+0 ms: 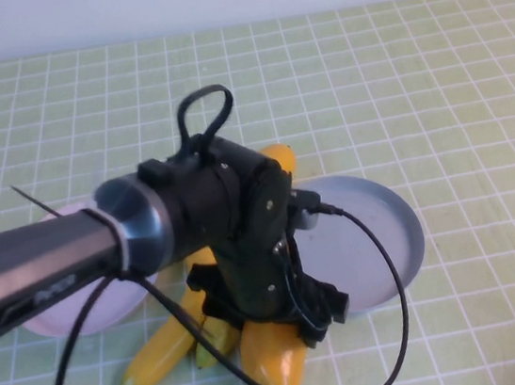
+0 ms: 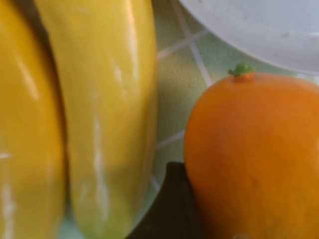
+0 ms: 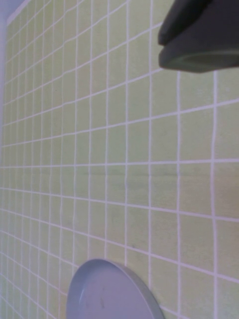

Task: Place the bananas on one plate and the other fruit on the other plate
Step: Put one type of fruit in the left plate

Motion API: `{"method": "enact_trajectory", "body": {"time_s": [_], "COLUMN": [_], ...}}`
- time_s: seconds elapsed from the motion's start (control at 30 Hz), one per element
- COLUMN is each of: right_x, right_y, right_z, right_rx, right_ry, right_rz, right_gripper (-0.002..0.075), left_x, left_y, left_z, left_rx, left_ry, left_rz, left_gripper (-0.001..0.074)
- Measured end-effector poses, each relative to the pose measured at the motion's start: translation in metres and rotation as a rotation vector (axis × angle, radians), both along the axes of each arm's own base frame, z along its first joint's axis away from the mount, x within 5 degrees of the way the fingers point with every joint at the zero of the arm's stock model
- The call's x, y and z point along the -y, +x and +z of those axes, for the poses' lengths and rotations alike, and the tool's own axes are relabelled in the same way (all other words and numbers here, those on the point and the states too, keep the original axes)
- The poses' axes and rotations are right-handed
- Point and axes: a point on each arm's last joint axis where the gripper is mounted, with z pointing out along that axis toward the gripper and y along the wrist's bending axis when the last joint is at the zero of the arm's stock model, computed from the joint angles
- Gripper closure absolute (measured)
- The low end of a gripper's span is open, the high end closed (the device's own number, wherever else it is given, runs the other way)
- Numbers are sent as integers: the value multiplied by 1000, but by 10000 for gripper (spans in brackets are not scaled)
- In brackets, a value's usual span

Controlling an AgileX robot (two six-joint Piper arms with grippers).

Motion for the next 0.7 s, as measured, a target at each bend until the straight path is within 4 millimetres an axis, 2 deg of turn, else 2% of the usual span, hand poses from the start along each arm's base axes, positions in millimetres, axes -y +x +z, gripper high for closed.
{"method": "enact_trajectory", "body": {"time_s": [0.13, 0.2, 0.3, 0.47, 0.53, 0.6, 0.7], "right_x": [0, 0, 0, 0, 0, 0, 0], "right_y": [0, 0, 0, 0, 0, 0, 0], "right_z": [0, 0, 0, 0, 0, 0, 0], "right_rx": [0, 0, 0, 0, 0, 0, 0], "right_ry": [0, 0, 0, 0, 0, 0, 0], "right_rz": [0, 0, 0, 0, 0, 0, 0], "right_gripper": [742, 742, 742, 742, 742, 742, 742], "left_x": [-15, -31, -71, -143, -164, -180, -188], "left_y": [1, 10, 33, 71, 83, 92, 100], "left_z": [33, 49, 63, 53, 46, 38, 30], "left_rx": [88, 141, 199, 186, 185, 188, 195], "left_ry": [-20, -28, 9, 135, 173, 196, 204], "left_rz": [-20, 10, 108, 295, 337, 343, 318], "left_gripper": [165, 165, 165, 165, 165, 165, 165]}}
